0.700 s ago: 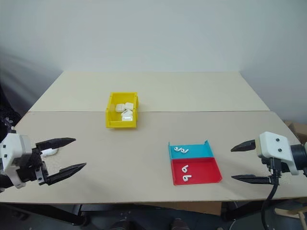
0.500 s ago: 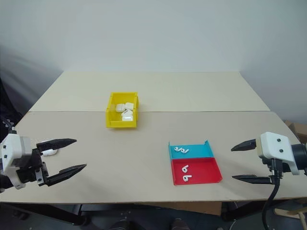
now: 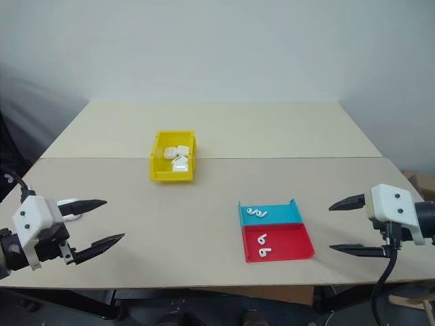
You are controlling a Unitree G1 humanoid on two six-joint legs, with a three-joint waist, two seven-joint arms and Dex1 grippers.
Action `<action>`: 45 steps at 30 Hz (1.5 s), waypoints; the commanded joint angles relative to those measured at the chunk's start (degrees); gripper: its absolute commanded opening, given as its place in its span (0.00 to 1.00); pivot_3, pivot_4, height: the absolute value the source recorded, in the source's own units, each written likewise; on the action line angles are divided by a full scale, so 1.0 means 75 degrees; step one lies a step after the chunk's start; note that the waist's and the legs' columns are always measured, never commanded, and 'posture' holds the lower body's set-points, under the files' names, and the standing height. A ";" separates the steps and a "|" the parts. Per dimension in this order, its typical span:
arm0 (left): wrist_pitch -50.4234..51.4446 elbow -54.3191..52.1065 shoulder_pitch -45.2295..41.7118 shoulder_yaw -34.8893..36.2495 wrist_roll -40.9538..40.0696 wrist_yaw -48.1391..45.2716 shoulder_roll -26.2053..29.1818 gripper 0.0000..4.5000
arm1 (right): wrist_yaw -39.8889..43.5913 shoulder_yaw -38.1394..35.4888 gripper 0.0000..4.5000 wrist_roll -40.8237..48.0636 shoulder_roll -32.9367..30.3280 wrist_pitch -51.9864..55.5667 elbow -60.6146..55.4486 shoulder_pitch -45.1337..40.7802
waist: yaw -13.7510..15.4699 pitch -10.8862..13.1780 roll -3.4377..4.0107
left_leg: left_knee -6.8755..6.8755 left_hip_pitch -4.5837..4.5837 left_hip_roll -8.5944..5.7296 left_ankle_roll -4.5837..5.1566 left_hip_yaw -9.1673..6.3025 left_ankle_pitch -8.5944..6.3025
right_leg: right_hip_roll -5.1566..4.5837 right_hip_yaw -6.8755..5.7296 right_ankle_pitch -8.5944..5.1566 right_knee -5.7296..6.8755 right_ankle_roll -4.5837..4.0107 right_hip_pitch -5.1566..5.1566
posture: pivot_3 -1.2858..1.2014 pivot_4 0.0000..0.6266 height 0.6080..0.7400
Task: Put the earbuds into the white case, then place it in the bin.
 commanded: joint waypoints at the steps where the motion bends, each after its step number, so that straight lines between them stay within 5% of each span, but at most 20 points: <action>1: 0.0843 -0.0811 0.0035 -0.0159 0.0404 0.0701 0.0331 1.00 | 0.0005 -0.0105 0.99 0.0026 -0.0138 -0.0030 -0.0095 -0.0056 | 0.0002 0.0000 0.0000 | 0.0000 0.0000 0.0000 0.0000 0.0000 0.0000 | 0.0000 0.0001 0.0000 0.0000 0.0000 0.0000 | 0.52 0.24 1.00; 7: 0.3240 -0.1280 -0.0819 -0.0484 0.0517 0.2099 0.0806 1.00 | -0.0096 -0.0116 0.99 -0.0175 -0.0164 0.0024 -0.0185 0.0174 | 0.0029 0.0001 -0.0001 | 0.0001 0.0000 -0.0002 0.0000 -0.0003 0.0000 | 0.0000 0.0000 0.0000 0.0005 0.0001 0.0001 | 0.52 0.24 1.00; 13: 0.8235 -0.0150 -0.4519 -0.1718 0.0531 0.4080 0.0073 1.00 | -0.0392 0.0075 0.99 -0.0236 -0.0105 0.0217 -0.0372 0.0227 | 0.0028 0.0000 -0.0008 | 0.0009 0.0022 -0.0012 0.0002 -0.0012 0.0001 | 0.0003 0.0000 0.0007 0.0019 0.0020 0.0021 | 0.52 0.24 1.00; 30: 0.8423 0.4142 -0.5871 -0.2195 -0.1447 0.4643 0.2460 1.00 | -0.1102 0.0462 0.99 -0.0401 0.0113 0.0382 -0.0874 0.0578 | 0.0018 0.0013 -0.0036 | -0.0001 0.0009 -0.0012 0.0002 -0.0012 -0.0005 | 0.0002 0.0005 0.0004 0.0030 0.0021 -0.0003 | 0.52 0.24 1.00; 45: 0.7718 0.7445 -0.7796 -0.4312 -0.0009 0.3621 0.2057 1.00 | -0.1354 0.0433 0.99 -0.0407 0.0038 0.0646 -0.0946 0.0518 | 0.0007 0.0015 -0.0043 | 0.0000 0.0001 -0.0015 0.0001 -0.0010 -0.0004 | 0.0002 0.0002 0.0022 0.0031 0.0045 -0.0003 | 0.52 0.24 1.00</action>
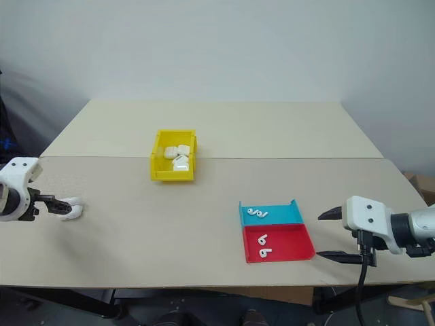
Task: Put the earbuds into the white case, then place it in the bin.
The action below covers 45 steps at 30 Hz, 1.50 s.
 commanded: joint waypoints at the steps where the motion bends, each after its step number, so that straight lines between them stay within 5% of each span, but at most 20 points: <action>1: -0.0432 0.0576 -0.0324 -0.0393 0.0439 -0.0394 0.0035 1.00 | -0.0081 -0.0219 0.99 -0.0004 -0.0086 0.0112 -0.0158 -0.0075 | 0.0000 0.0000 -0.0001 | 0.0000 -0.0002 0.0000 0.0000 -0.0001 0.0000 | 0.0001 -0.0001 0.0000 0.0000 0.0000 -0.0002 | 0.52 0.24 1.00; 15: -0.1791 0.2994 -0.1639 -0.1751 0.1817 -0.1816 -0.0559 1.00 | -0.0311 -0.0145 0.99 -0.0086 -0.0051 0.0196 -0.0190 -0.0115 | 0.0015 0.0000 -0.0003 | 0.0006 -0.0014 -0.0002 0.0000 -0.0004 0.0000 | 0.0000 -0.0002 0.0001 0.0001 0.0002 -0.0004 | 0.52 0.24 1.00; 42: -0.2264 0.4545 -0.2145 -0.1698 0.3103 -0.2305 -0.1364 1.00 | -0.0588 0.0038 0.99 -0.0339 0.0095 0.0100 -0.0162 -0.0152 | 0.0004 -0.0003 0.0000 | 0.0013 -0.0005 -0.0004 0.0001 -0.0010 0.0001 | 0.0000 -0.0005 0.0000 0.0012 0.0011 0.0004 | 0.52 0.24 1.00; 45: -0.2240 0.4578 -0.2165 -0.1687 0.3143 -0.2334 -0.1371 0.87 | -0.0585 0.0028 1.00 -0.0352 0.0103 0.0105 -0.0181 -0.0140 | 0.0004 -0.0004 0.0000 | 0.0014 -0.0005 -0.0004 0.0001 -0.0010 0.0002 | 0.0000 -0.0005 0.0000 0.0012 0.0012 0.0005 | 0.52 0.24 1.00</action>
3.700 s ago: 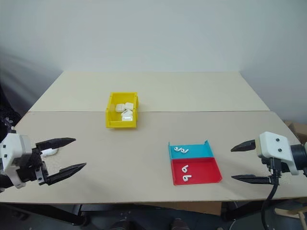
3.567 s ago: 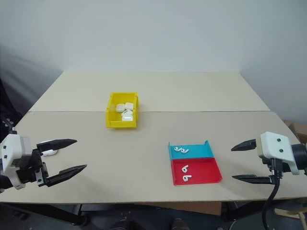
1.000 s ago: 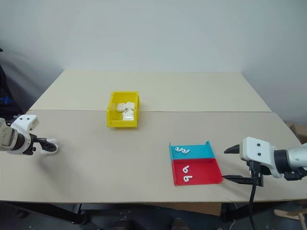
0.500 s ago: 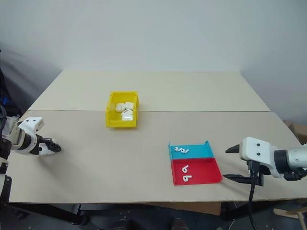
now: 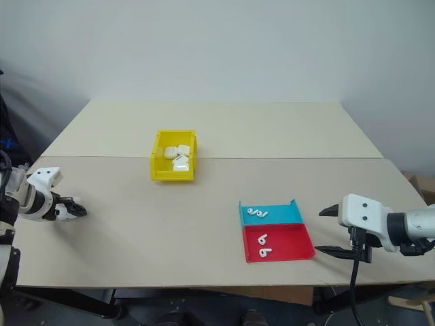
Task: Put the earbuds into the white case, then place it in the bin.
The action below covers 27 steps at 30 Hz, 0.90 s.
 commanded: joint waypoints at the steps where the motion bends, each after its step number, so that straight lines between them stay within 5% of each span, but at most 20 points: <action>1: 0.0011 0.0169 -0.0115 0.0101 0.0245 0.0023 0.0010 0.80 | -0.0048 -0.0102 1.00 -0.0029 -0.0007 -0.0095 -0.0101 -0.0080 | -0.0003 0.0000 0.0001 | 0.0000 0.0000 0.0000 0.0000 0.0000 0.0000 | 0.0000 0.0000 0.0000 0.0000 0.0000 0.0000 | 0.52 0.24 1.00; 4: 0.0088 0.0153 -0.0129 0.0160 0.0236 0.0027 0.0012 0.62 | -0.0051 -0.0083 1.00 -0.0069 0.0005 -0.0100 -0.0102 -0.0067 | -0.0021 -0.0001 0.0002 | 0.0000 0.0001 0.0001 0.0000 0.0000 0.0000 | 0.0001 0.0001 0.0000 0.0003 -0.0001 -0.0002 | 0.52 0.24 1.00; 10: -0.0058 -0.1137 0.0295 0.0206 0.0444 0.0293 0.0182 0.62 | -0.0059 -0.0005 1.00 -0.0109 0.0019 -0.0102 -0.0061 -0.0172 | -0.0020 -0.0001 0.0001 | 0.0000 -0.0001 0.0001 0.0000 0.0000 0.0000 | 0.0002 0.0001 0.0001 0.0003 -0.0001 -0.0003 | 0.52 0.24 1.00; 18: -0.1236 -0.6237 0.2565 0.2088 -0.0197 0.0222 0.0318 0.62 | 0.0029 -0.0268 1.00 0.0002 -0.0148 0.0208 -0.0024 -0.0332 | -0.0005 0.0002 -0.0003 | 0.0001 -0.0014 0.0001 -0.0001 0.0000 0.0000 | -0.0003 0.0002 0.0023 -0.0003 -0.0039 -0.0005 | 0.52 0.24 1.00; 23: -0.2103 -0.8807 0.3615 0.3158 -0.0911 0.0338 -0.0790 0.62 | 0.0274 -0.0384 1.00 0.0088 -0.0318 0.0194 -0.0269 -0.0485 | 0.0029 0.0001 -0.0003 | 0.0007 -0.0005 0.0001 -0.0002 0.0002 0.0001 | -0.0005 0.0002 0.0019 -0.0003 -0.0027 0.0004 | 0.52 0.24 1.00; 27: -0.4656 -0.9897 0.4821 0.3240 -0.1110 0.0119 -0.2103 0.62 | 0.0605 -0.0236 1.00 0.0400 -0.0744 0.0720 -0.0665 -0.0828 | -0.0003 -0.0007 0.0011 | 0.0008 -0.0002 0.0000 -0.0002 0.0004 0.0000 | -0.0005 0.0009 0.0025 -0.0005 -0.0033 0.0009 | 0.52 0.24 1.00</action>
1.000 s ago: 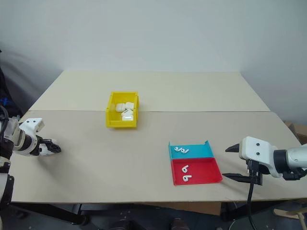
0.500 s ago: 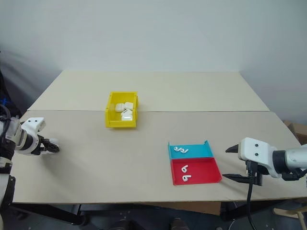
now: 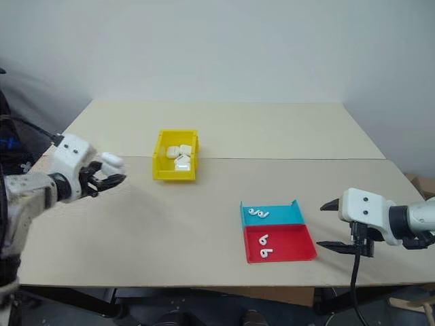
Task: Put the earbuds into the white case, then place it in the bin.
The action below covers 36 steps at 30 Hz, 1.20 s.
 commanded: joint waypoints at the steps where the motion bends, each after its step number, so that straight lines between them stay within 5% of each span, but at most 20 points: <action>1: -0.2514 -0.0730 0.0842 -0.0047 -0.0105 -0.0449 -0.0707 0.62 | 0.0276 -0.0097 1.00 0.0339 -0.0523 0.0448 -0.0529 -0.0385 | -0.0040 -0.0002 0.0004 | -0.0003 0.0000 0.0000 0.0000 0.0002 0.0000 | 0.0001 0.0003 0.0003 -0.0002 -0.0006 -0.0004 | 0.52 0.24 1.00; 8: -0.6556 0.0988 0.1454 -0.0989 0.0343 -0.1126 -0.2371 0.62 | 0.0618 0.0712 1.00 0.0116 -0.1077 0.0113 -0.1197 -0.0985 | 0.0022 -0.0010 0.0016 | 0.0006 0.0009 0.0001 0.0002 0.0001 0.0001 | 0.0003 0.0003 -0.0005 -0.0004 0.0007 0.0006 | 0.52 0.24 1.00; 13: -0.9000 0.2229 0.1390 -0.1115 -0.0278 -0.1581 -0.3763 0.62 | 0.0648 0.1692 1.00 -0.0217 -0.1078 -0.0026 -0.1491 -0.1819 | 0.0049 -0.0016 0.0023 | 0.0007 -0.0001 -0.0001 0.0004 0.0009 0.0001 | -0.0001 0.0009 0.0013 -0.0017 -0.0004 0.0003 | 0.52 0.24 1.00; 26: -0.9528 0.2411 0.1962 -0.1849 -0.1245 -0.3312 -0.3553 0.62 | 0.1463 0.5161 1.00 -0.1275 -0.0326 0.2578 -0.2085 -0.5081 | -0.0034 -0.0025 0.0038 | 0.0006 0.0002 0.0007 0.0006 0.0009 -0.0001 | 0.0008 0.0010 -0.0002 -0.0011 0.0021 -0.0010 | 0.52 0.24 1.00; 31: -0.9708 0.2405 0.1996 -0.1911 -0.1131 -0.3274 -0.3563 0.62 | 0.1434 0.5915 0.73 -0.1922 0.0267 0.2568 -0.2092 -0.5373 | -0.0007 -0.0025 0.0039 | 0.0007 -0.0006 0.0005 0.0006 0.0011 -0.0001 | 0.0004 0.0008 0.0000 -0.0013 0.0018 -0.0013 | 0.52 0.24 1.00; 36: -0.9761 0.2242 0.2041 -0.1999 -0.0899 -0.3000 -0.3572 0.62 | 0.1243 0.6514 0.73 -0.2621 0.0769 0.2793 -0.2035 -0.5407 | -0.0018 -0.0026 0.0040 | 0.0007 -0.0004 0.0006 0.0006 0.0011 -0.0001 | 0.0006 0.0007 0.0001 -0.0010 0.0016 -0.0014 | 0.52 0.24 1.00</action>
